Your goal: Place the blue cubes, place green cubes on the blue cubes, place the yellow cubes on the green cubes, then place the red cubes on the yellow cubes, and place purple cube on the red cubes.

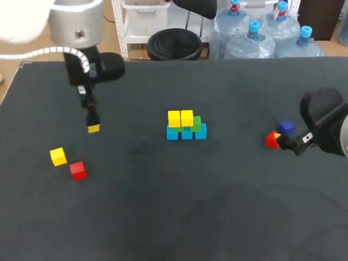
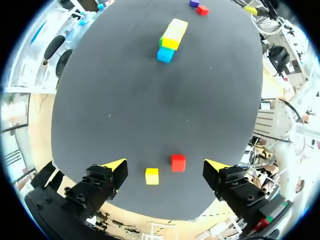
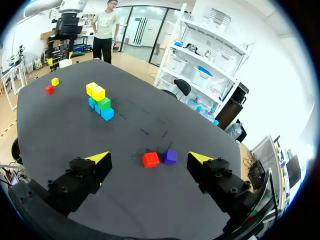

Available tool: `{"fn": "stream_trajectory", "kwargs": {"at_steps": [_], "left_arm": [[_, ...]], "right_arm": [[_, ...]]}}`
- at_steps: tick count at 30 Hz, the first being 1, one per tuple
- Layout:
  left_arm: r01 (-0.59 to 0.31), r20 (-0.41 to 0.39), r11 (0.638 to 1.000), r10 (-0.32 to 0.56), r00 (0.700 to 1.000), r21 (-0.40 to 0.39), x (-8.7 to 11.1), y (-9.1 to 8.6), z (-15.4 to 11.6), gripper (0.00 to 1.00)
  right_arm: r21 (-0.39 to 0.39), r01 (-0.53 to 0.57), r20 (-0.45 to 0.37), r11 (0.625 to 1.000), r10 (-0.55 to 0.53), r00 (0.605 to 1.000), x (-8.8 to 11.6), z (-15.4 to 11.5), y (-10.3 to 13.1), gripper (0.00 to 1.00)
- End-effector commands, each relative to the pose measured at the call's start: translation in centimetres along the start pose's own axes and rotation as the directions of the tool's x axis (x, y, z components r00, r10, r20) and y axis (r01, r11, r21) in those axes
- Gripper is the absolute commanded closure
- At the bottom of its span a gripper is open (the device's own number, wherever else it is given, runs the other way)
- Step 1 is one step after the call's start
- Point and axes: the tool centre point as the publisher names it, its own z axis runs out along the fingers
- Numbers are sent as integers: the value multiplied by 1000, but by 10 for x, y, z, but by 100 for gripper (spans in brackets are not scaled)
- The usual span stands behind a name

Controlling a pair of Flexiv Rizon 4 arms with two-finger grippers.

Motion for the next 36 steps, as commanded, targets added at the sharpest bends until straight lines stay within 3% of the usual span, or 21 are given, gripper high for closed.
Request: {"fn": "stream_trajectory", "kwargs": {"at_steps": [1, 15, 20, 28, 29, 30, 32, 36], "left_arm": [[12, 72, 991, -2, 997, -132, 34, -8, -5, 0], [-16, 69, 989, 27, 997, -148, 64, -31, -13, 0], [-6, 67, 986, 17, 998, -164, 75, -49, -13, 0], [42, 108, 986, -25, 994, -162, 62, -76, 14, 0], [46, 42, 981, -39, 998, -187, 60, -79, 21, 0], [44, 39, 976, -37, 999, -215, 59, -81, 25, 0], [80, 89, 984, -66, 994, -161, 58, -82, 33, 0], [75, 115, 987, -58, 992, -145, 54, -79, 46, 0]], "right_arm": [[0, -2, 10, 1000, 2, 1000, 2, 1, 0, 0], [0, -2, 10, 1000, 2, 1000, 2, 1, 0, 0], [0, -2, 10, 1000, 2, 1000, 2, 1, 0, 0], [0, -2, 10, 1000, 2, 1000, 2, 1, 0, 0], [0, -2, 10, 1000, 2, 1000, 2, 1, 0, 0], [0, -2, 10, 1000, 2, 1000, 2, 1, 0, 0], [0, -2, 10, 1000, 2, 1000, 2, 1, 0, 0], [0, -2, 10, 1000, 2, 1000, 2, 1, 0, 0]]}}
